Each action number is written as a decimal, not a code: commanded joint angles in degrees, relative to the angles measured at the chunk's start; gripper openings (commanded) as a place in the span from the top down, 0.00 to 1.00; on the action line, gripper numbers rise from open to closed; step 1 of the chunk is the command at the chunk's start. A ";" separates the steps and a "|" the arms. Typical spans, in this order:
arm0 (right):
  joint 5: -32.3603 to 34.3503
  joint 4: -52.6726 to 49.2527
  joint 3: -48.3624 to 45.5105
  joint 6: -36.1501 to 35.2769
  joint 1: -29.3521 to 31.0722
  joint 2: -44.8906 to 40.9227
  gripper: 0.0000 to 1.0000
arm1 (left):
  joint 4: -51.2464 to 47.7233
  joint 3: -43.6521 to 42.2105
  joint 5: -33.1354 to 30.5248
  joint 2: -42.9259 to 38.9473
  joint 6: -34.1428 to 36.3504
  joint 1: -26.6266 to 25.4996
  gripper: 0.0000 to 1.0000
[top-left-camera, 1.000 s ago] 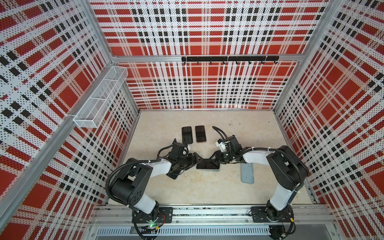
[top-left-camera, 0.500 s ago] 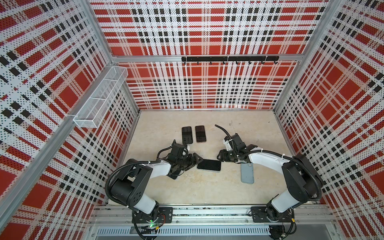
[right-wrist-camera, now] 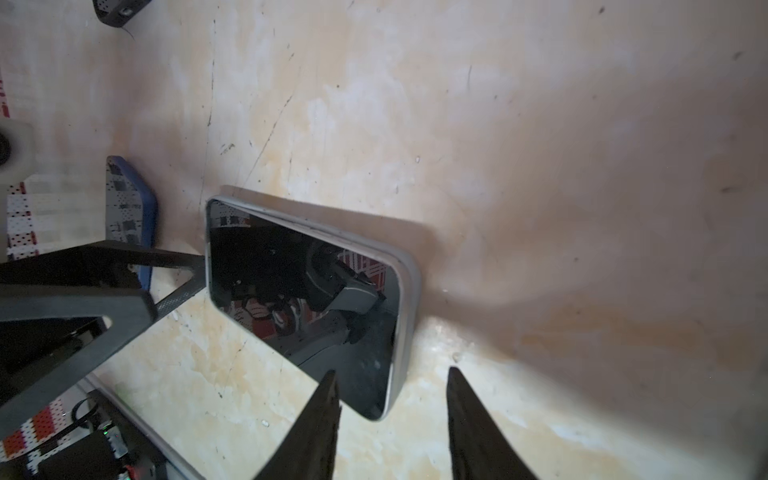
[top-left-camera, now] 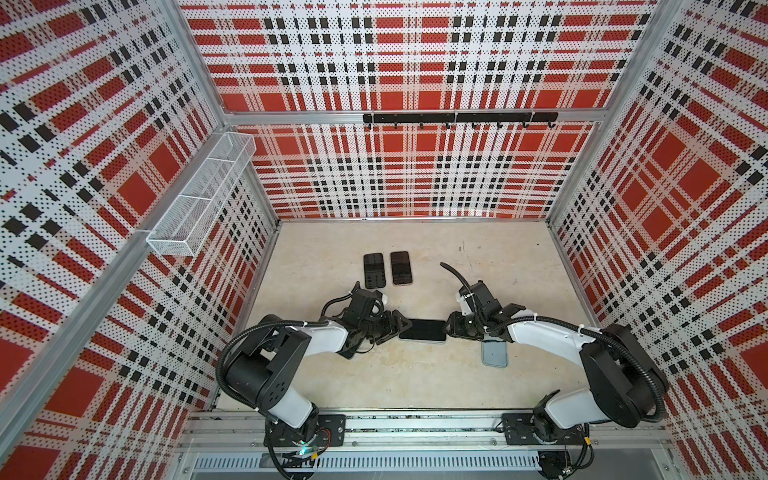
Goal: Put the phone into the phone case
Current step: 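Press the phone down into the case with right while left holds case edge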
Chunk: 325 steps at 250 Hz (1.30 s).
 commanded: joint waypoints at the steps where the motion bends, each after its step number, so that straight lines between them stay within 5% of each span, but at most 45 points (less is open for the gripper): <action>1: -2.45 6.46 -0.84 2.19 0.64 0.86 0.57 | -0.40 0.64 -0.66 1.48 -1.20 -0.99 0.28; 143: -5.08 12.10 0.50 4.56 3.01 5.53 0.73 | 0.45 0.06 -1.10 1.94 -1.95 -1.91 0.29; 240: 0.83 2.91 0.97 1.81 1.03 -4.06 0.57 | 0.93 -0.18 -0.95 1.75 -1.94 -1.89 0.28; 325: -8.67 9.88 -4.69 2.87 -4.15 -2.01 0.52 | 1.37 0.51 -0.11 3.05 -1.78 -2.02 0.28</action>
